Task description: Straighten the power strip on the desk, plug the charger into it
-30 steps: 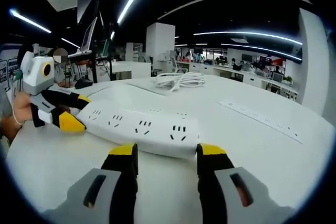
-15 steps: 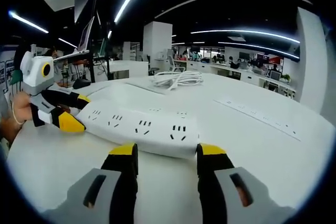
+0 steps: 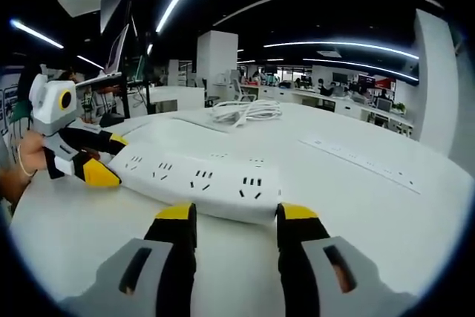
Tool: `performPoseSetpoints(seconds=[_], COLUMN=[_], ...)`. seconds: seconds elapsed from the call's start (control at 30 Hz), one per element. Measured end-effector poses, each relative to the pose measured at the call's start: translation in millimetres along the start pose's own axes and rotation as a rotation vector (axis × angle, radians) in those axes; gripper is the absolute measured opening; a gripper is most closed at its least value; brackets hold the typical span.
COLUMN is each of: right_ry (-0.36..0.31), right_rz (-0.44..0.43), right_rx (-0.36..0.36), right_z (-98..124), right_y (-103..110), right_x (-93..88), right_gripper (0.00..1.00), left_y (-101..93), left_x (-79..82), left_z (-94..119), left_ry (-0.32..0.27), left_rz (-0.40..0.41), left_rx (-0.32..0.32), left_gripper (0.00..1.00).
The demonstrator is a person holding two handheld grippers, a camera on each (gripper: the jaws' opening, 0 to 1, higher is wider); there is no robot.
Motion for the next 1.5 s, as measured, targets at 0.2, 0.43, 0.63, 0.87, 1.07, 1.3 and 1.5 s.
performPoseSetpoints(seconds=[0.2,0.43,0.63,0.87,1.07,1.3,1.5], right_ry=[-0.004,-0.008,-0.011,-0.012,-0.011,-0.011,-0.014], right_rz=[-0.013,-0.02,-0.022,-0.028,-0.032,-0.046,-0.053], right_rx=[-0.007,-0.015,-0.024,-0.032,-0.038,-0.039,-0.048], right_z=[1,4,7,9,11,13,14], right_y=[-1,0,0,1,1,2,2], right_x=[-0.4,-1.3,-2.3,-3.3,-4.1,-5.0,-5.6], right_gripper=[0.41,0.4,0.39,0.37,0.37,0.37,0.35], left_y=[0.7,1.8,2.8,3.1,3.3,4.1,4.9], left_x=[0.4,1.0,1.4,2.0,1.9,2.4,2.5], left_z=[0,-2,-3,-3,-3,-4,-4], left_ry=[0.003,0.004,-0.002,0.001,-0.002,-0.001,-0.005], left_rz=[-0.003,-0.001,0.006,0.009,0.016,0.013,0.009], left_rx=[-0.009,-0.024,-0.034,-0.044,-0.049,-0.059,-0.066], left_gripper=[0.43,0.43,0.43,0.43,0.43,0.43,0.43])
Point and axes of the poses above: the point that each gripper's makers call its tool centre point, and the gripper's own axes: z roughly backward along the fingers, y roughly to its left, x roughly out of its top, the point moved 9 cm from there along z, roughly backward along the fingers, and after that the axes turned 4 degrees about -y, right-handed, at the moved point
